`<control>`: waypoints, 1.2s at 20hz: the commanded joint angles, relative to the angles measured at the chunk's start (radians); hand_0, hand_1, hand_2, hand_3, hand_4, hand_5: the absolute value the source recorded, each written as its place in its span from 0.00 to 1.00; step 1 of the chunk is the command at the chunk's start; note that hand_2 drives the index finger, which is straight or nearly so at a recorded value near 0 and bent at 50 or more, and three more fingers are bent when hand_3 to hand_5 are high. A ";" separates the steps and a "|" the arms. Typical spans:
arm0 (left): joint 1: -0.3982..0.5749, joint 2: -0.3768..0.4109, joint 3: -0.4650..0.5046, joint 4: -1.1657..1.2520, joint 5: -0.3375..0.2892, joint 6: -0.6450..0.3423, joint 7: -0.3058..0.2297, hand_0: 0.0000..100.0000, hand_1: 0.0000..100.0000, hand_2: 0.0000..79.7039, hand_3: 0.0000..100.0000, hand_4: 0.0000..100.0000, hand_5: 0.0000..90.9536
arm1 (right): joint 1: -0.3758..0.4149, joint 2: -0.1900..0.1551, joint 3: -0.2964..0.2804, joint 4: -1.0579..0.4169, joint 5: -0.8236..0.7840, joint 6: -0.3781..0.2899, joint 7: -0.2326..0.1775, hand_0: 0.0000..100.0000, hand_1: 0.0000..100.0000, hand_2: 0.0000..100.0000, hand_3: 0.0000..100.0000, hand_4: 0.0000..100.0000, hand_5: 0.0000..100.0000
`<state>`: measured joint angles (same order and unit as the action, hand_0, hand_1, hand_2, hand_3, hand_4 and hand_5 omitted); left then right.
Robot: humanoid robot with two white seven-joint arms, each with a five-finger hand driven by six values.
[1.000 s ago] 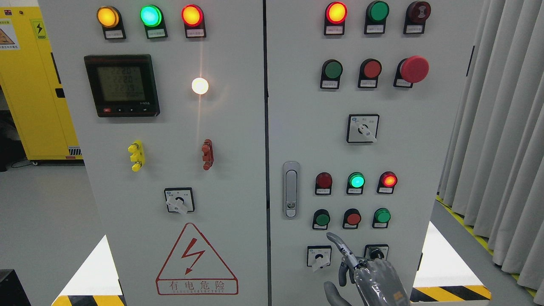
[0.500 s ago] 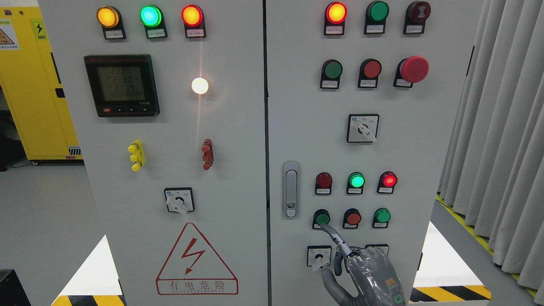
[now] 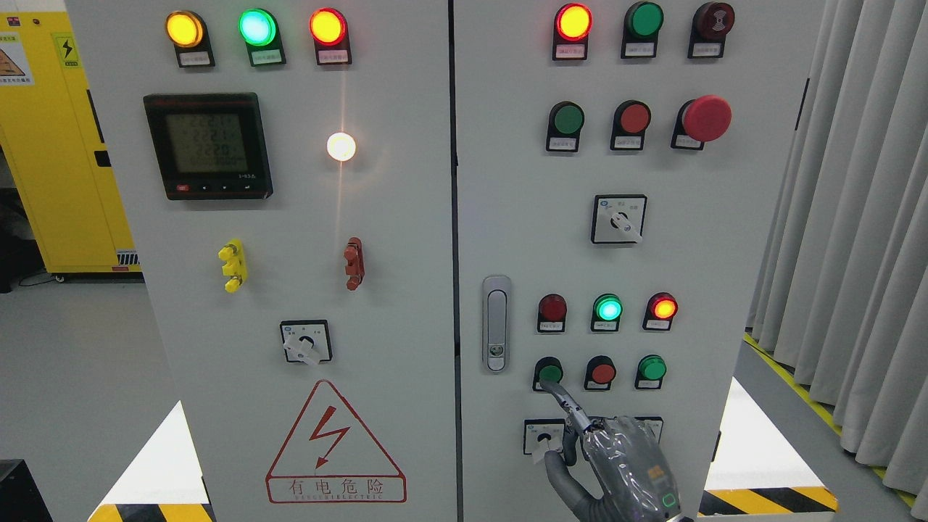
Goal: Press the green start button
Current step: 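Press the green push button with the right hand's extended finger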
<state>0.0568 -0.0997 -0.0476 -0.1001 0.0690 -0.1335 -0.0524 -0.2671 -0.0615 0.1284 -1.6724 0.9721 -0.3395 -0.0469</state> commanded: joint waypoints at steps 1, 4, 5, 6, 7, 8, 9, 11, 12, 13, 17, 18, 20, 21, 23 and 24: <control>0.000 0.000 0.000 0.000 0.000 0.000 0.000 0.12 0.56 0.00 0.00 0.00 0.00 | -0.021 0.000 0.003 0.066 -0.009 0.000 -0.002 0.73 0.91 0.00 0.82 0.92 0.91; 0.000 0.000 0.000 0.000 0.000 0.000 0.000 0.12 0.56 0.00 0.00 0.00 0.00 | -0.026 0.000 -0.001 0.071 -0.010 0.002 -0.002 0.75 0.91 0.00 0.82 0.92 0.91; 0.000 0.000 0.000 0.000 0.000 0.000 0.000 0.12 0.56 0.00 0.00 0.00 0.00 | -0.026 0.000 -0.001 0.072 -0.012 0.002 -0.002 0.75 0.91 0.00 0.82 0.92 0.91; 0.000 0.000 0.000 0.000 0.000 0.000 0.000 0.12 0.56 0.00 0.00 0.00 0.00 | -0.027 0.000 -0.003 0.076 -0.012 0.002 -0.002 0.75 0.91 0.00 0.82 0.92 0.91; 0.000 0.000 0.000 -0.001 0.000 0.000 0.000 0.12 0.56 0.00 0.00 0.00 0.00 | -0.027 0.000 -0.003 0.077 -0.012 0.002 -0.002 0.76 0.91 0.00 0.82 0.92 0.91; 0.000 0.000 0.000 0.000 0.000 0.000 0.000 0.12 0.56 0.00 0.00 0.00 0.00 | -0.027 0.000 -0.003 0.080 -0.012 0.002 -0.002 0.76 0.91 0.00 0.82 0.92 0.91; 0.000 0.000 0.000 0.000 0.000 0.000 0.000 0.12 0.56 0.00 0.00 0.00 0.00 | -0.027 0.000 -0.004 0.086 -0.012 0.002 -0.002 0.76 0.91 0.00 0.82 0.92 0.91; 0.001 0.000 0.000 0.000 0.000 0.000 0.000 0.12 0.56 0.00 0.00 0.00 0.00 | -0.030 0.000 -0.004 0.092 -0.013 0.002 -0.002 0.78 0.92 0.00 0.82 0.92 0.90; 0.000 0.000 0.000 0.000 0.000 0.000 0.000 0.12 0.56 0.00 0.00 0.00 0.00 | -0.034 0.000 -0.004 0.094 -0.019 0.002 -0.002 0.78 0.92 0.00 0.82 0.92 0.90; 0.000 0.000 0.000 0.000 0.000 0.000 0.000 0.12 0.56 0.00 0.00 0.00 0.00 | -0.035 0.000 -0.004 0.095 -0.032 0.002 -0.002 0.80 0.92 0.00 0.82 0.91 0.90; 0.000 0.000 0.000 0.000 0.000 0.000 0.000 0.12 0.56 0.00 0.00 0.00 0.00 | -0.047 0.000 -0.004 0.106 -0.052 0.016 -0.001 0.81 0.92 0.00 0.82 0.91 0.90; 0.000 0.000 0.000 -0.001 0.000 0.000 0.000 0.12 0.56 0.00 0.00 0.00 0.00 | -0.047 0.000 -0.004 0.108 -0.055 0.017 -0.001 0.81 0.92 0.00 0.81 0.91 0.90; 0.000 0.000 0.000 -0.001 0.000 0.000 0.000 0.12 0.56 0.00 0.00 0.00 0.00 | -0.049 0.000 -0.003 0.112 -0.056 0.020 -0.001 0.81 0.92 0.00 0.81 0.91 0.90; 0.000 0.000 0.000 -0.001 0.000 0.000 0.000 0.12 0.56 0.00 0.00 0.00 0.00 | -0.049 0.000 -0.004 0.115 -0.056 0.020 -0.001 0.81 0.92 0.00 0.81 0.91 0.90; 0.000 0.000 0.000 0.000 0.000 0.000 0.000 0.12 0.56 0.00 0.00 0.00 0.00 | -0.046 0.000 -0.003 0.114 -0.056 0.020 -0.001 0.82 0.92 0.00 0.81 0.91 0.90; 0.000 0.000 0.000 0.000 0.000 0.000 0.000 0.12 0.56 0.00 0.00 0.00 0.00 | -0.046 0.000 -0.003 0.112 -0.058 0.019 -0.002 0.82 0.92 0.00 0.81 0.91 0.90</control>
<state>0.0571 -0.0997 -0.0476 -0.1000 0.0690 -0.1337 -0.0525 -0.3105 -0.0613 0.1272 -1.5852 0.9228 -0.3252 -0.0519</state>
